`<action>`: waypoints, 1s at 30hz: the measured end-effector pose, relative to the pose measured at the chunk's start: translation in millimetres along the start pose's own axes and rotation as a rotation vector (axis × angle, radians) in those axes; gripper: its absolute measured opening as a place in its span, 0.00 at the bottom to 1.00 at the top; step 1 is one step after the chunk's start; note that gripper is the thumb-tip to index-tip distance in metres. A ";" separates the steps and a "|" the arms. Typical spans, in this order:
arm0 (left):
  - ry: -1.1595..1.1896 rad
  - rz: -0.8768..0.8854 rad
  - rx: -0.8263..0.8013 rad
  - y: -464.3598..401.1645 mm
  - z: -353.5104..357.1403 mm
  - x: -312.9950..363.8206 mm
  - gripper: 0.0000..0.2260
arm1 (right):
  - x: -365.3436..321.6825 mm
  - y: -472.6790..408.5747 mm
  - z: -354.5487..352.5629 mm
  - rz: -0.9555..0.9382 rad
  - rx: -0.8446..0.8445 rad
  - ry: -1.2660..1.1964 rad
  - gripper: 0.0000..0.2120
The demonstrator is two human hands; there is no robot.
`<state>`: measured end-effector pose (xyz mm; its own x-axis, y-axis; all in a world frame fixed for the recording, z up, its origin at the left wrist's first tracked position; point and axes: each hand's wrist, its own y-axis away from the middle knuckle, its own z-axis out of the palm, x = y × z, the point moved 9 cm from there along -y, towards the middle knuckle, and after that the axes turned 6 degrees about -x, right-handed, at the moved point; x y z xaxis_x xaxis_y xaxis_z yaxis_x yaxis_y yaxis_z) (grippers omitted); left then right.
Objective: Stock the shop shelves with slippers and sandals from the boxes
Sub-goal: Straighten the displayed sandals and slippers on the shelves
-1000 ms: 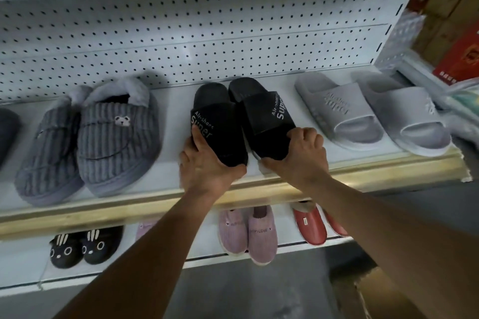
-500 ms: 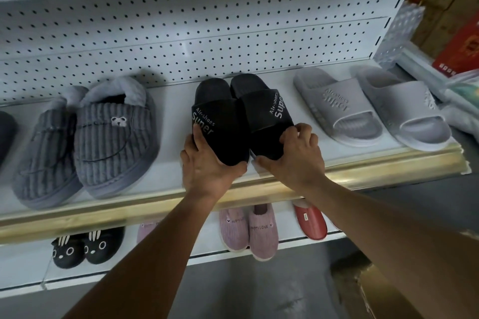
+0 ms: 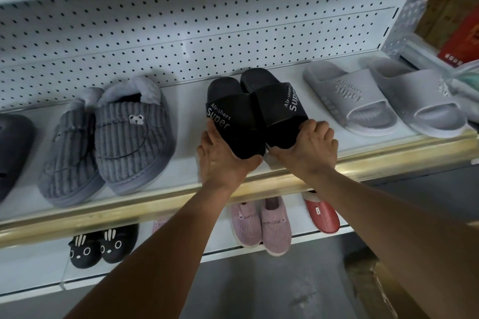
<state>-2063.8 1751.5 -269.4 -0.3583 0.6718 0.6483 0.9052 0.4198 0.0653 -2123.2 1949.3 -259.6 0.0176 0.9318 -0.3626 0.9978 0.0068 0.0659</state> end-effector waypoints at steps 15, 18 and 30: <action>-0.034 0.332 0.324 41.5 4.3 87.4 0.22 | 42.9 -5.6 -31.3 -0.310 -0.077 -0.394 0.16; 0.041 0.367 0.222 47.6 39.0 125.8 0.17 | 77.7 -9.4 -58.4 -0.386 0.052 -0.370 0.15; -0.170 0.331 -0.031 22.6 166.8 229.7 0.14 | 251.4 -72.7 -143.5 -0.065 0.245 -0.256 0.38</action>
<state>-2163.7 2017.1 -245.5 -0.0753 0.8610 0.5029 0.9840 0.1457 -0.1022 -2200.4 2235.1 -222.2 -0.0619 0.8107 -0.5821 0.9825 -0.0530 -0.1784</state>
